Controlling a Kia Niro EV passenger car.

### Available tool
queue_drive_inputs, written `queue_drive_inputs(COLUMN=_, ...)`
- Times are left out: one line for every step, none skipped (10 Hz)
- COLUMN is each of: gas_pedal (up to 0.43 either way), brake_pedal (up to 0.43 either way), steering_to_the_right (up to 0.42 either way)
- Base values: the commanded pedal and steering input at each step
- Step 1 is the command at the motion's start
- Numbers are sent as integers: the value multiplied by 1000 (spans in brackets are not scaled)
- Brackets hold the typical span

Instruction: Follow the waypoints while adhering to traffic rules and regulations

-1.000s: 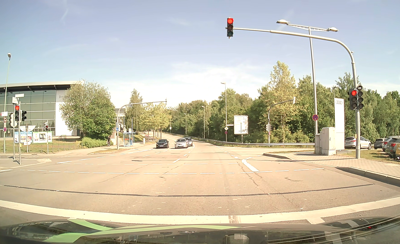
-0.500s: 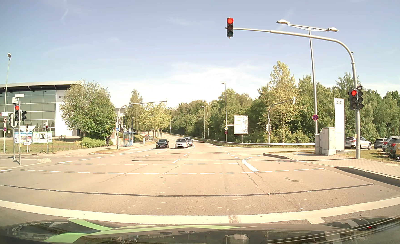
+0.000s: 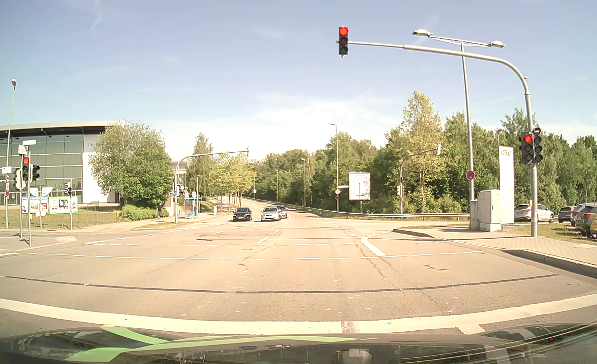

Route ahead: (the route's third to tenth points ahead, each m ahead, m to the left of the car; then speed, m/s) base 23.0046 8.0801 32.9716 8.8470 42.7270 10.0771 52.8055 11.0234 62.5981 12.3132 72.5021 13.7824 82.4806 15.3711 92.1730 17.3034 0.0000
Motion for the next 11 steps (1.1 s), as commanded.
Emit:
queue_drive_inputs(gas_pedal=0, brake_pedal=220, steering_to_the_right=-5)
queue_drive_inputs(gas_pedal=0, brake_pedal=220, steering_to_the_right=-5)
queue_drive_inputs(gas_pedal=0, brake_pedal=226, steering_to_the_right=-5)
queue_drive_inputs(gas_pedal=0, brake_pedal=220, steering_to_the_right=-5)
queue_drive_inputs(gas_pedal=0, brake_pedal=220, steering_to_the_right=-5)
queue_drive_inputs(gas_pedal=0, brake_pedal=220, steering_to_the_right=-5)
queue_drive_inputs(gas_pedal=0, brake_pedal=220, steering_to_the_right=-5)
queue_drive_inputs(gas_pedal=0, brake_pedal=226, steering_to_the_right=-5)
queue_drive_inputs(gas_pedal=0, brake_pedal=220, steering_to_the_right=-5)
queue_drive_inputs(gas_pedal=0, brake_pedal=220, steering_to_the_right=-5)
queue_drive_inputs(gas_pedal=0, brake_pedal=220, steering_to_the_right=-5)
